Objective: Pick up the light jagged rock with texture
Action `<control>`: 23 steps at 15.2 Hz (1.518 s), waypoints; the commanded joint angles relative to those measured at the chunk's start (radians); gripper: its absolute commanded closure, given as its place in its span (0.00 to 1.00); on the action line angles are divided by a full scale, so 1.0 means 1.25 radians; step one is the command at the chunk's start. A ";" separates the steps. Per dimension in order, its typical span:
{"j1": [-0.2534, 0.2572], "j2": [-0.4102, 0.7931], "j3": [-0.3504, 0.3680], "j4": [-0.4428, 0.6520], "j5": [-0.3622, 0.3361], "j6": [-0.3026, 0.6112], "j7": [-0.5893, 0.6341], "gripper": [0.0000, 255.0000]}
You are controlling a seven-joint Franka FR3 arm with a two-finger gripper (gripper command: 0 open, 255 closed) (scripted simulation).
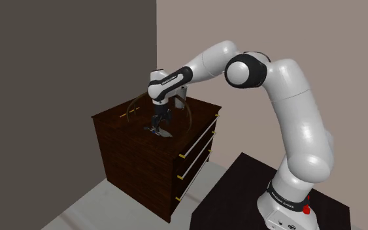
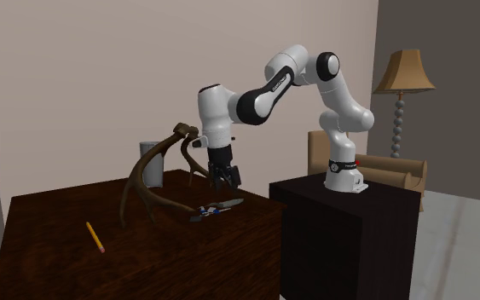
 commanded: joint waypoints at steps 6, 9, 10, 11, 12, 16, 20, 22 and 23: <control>0.000 0.047 0.000 0.005 0.000 0.041 -0.001 0.00; 0.000 0.047 0.000 0.005 0.000 0.041 -0.001 1.00; 0.000 0.047 0.000 0.005 0.000 0.041 -0.001 1.00; 0.000 0.047 0.000 0.005 0.000 0.041 -0.001 1.00; 0.000 0.047 0.000 0.005 0.000 0.041 -0.001 1.00; 0.000 0.047 0.000 0.005 0.000 0.041 -0.001 1.00; 0.000 0.034 0.000 0.006 0.000 0.027 -0.001 1.00; 0.000 0.022 0.000 0.008 0.000 0.013 -0.001 1.00; 0.000 0.015 0.000 0.009 0.000 0.006 -0.001 1.00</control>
